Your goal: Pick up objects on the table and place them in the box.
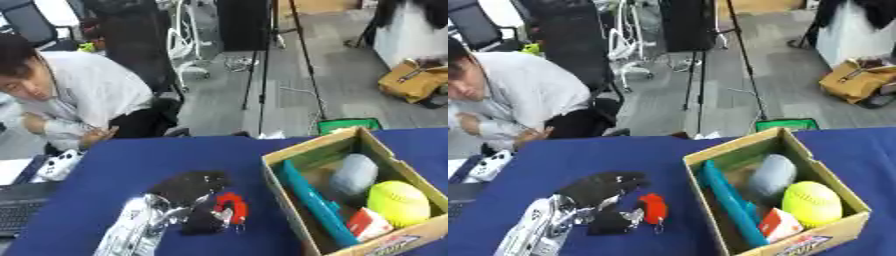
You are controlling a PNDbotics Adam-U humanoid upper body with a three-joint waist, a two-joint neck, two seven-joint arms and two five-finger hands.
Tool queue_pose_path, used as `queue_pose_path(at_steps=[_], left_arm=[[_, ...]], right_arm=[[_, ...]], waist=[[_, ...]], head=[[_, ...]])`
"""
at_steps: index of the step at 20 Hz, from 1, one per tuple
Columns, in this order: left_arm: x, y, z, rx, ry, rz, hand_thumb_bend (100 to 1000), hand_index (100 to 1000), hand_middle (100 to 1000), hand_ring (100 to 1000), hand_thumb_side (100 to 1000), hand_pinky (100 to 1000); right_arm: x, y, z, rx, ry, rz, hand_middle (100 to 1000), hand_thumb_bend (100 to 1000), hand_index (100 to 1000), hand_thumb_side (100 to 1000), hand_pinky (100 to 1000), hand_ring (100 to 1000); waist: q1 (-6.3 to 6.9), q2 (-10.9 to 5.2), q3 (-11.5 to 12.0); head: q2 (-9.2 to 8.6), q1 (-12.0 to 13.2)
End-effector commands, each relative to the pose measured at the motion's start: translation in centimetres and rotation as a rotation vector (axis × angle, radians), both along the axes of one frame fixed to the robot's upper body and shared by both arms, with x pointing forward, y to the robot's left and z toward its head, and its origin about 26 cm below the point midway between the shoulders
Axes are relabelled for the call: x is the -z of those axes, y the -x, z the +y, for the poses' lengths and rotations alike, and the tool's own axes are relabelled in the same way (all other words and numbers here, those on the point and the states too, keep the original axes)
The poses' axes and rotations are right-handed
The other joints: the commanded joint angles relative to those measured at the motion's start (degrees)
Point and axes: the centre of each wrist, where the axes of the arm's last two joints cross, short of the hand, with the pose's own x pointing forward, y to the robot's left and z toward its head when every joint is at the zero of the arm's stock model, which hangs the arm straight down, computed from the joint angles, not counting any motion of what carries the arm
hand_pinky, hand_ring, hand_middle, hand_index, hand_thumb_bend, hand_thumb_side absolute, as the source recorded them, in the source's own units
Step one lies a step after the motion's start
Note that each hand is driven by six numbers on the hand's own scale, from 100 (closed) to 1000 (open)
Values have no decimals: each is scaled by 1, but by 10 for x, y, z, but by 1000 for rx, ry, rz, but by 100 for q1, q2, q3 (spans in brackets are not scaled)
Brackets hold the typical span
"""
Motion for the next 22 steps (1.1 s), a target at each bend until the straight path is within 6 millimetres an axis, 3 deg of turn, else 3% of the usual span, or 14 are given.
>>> queue_pose_path(at_steps=[1,7,8,9,10,12,15,22], left_arm=[[-10,-4,3,47,-25,-62,193,1000,1000,1000,1000,1000],[-28,-21,15,274,-238,-88,333,1000,1000,1000,968,1000],[-38,-24,17,311,-280,-111,471,1000,1000,1000,998,1000],[-49,-28,22,348,-322,-138,471,1000,1000,1000,998,1000],[-58,-32,26,377,-354,-162,590,1000,1000,1000,1000,1000],[-80,-40,38,439,-440,-220,654,1000,1000,1000,1000,1000],[-90,-55,56,458,-512,-235,652,1000,1000,1000,1000,1000],[-89,-73,83,421,-549,-232,656,1000,1000,1000,1000,1000]], right_arm=[[-9,1,0,-10,28,-42,574,100,587,607,724,678],[-9,1,0,-14,31,-41,574,100,586,610,724,678],[-9,1,0,-15,31,-39,574,100,586,610,724,678],[-8,1,0,-15,32,-38,574,100,586,610,724,678],[-8,1,0,-16,33,-37,574,100,585,613,724,677],[-8,1,0,-20,38,-35,575,100,584,617,723,677],[-7,1,0,-25,41,-33,575,100,583,617,723,677],[-7,2,0,-30,47,-33,576,100,582,622,723,677]], waist=[[-47,-70,-13],[-52,-80,-49],[-45,-92,-61],[-41,-99,-72],[-40,-106,-84],[-46,-117,-116],[-41,-132,-141],[-66,-138,-163]], head=[[-70,-20],[-52,-53],[-49,-77],[-54,-101],[-62,-134],[-78,-218],[-62,-253],[-65,-272]])
